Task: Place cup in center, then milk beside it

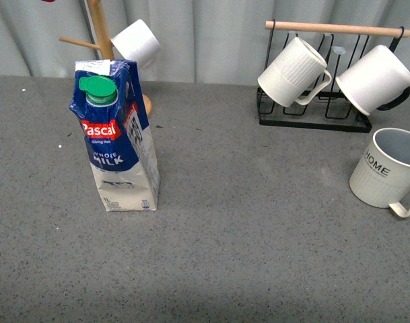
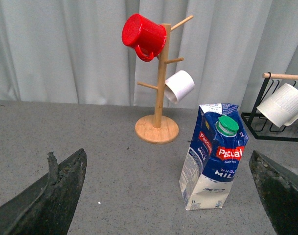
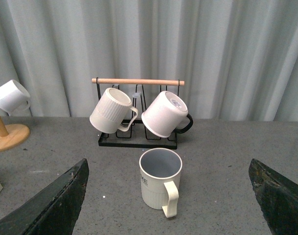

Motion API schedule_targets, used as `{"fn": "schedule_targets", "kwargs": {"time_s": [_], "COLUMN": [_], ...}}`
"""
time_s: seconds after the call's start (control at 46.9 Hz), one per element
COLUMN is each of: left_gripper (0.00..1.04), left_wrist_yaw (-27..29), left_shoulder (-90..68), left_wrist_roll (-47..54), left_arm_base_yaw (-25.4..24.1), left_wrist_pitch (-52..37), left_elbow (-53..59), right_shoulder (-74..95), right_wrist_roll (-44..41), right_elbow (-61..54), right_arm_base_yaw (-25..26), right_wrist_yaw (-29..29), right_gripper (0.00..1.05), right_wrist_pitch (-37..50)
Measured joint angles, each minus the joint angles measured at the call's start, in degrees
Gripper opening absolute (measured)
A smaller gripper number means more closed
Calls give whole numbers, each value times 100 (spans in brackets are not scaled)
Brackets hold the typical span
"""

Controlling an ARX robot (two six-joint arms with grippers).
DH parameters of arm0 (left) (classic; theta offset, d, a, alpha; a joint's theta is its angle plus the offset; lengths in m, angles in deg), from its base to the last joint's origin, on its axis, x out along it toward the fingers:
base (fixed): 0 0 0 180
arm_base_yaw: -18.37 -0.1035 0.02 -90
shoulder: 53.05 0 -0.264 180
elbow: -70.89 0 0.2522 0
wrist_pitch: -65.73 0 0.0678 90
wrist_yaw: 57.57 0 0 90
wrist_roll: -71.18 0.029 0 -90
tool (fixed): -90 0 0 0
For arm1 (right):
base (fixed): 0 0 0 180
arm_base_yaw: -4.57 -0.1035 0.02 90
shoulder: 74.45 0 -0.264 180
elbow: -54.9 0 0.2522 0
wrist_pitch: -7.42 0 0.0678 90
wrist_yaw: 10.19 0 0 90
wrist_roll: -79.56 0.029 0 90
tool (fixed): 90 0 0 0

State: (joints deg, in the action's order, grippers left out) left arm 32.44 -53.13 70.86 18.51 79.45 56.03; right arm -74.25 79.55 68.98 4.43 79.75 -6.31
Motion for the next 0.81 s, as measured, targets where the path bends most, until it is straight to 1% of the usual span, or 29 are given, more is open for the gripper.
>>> {"fn": "schedule_targets", "kwargs": {"time_s": [0.811], "left_gripper": [98], "left_wrist_yaw": [0], "left_shoulder": [0], "left_wrist_roll": [0], "left_arm_base_yaw": [0], "left_wrist_pitch": [0], "left_elbow": [0], "right_shoulder": [0], "right_wrist_roll": [-2], "right_elbow": [0], "right_arm_base_yaw": [0], "right_wrist_yaw": [-2], "right_gripper": [96], "right_wrist_pitch": [0]}}
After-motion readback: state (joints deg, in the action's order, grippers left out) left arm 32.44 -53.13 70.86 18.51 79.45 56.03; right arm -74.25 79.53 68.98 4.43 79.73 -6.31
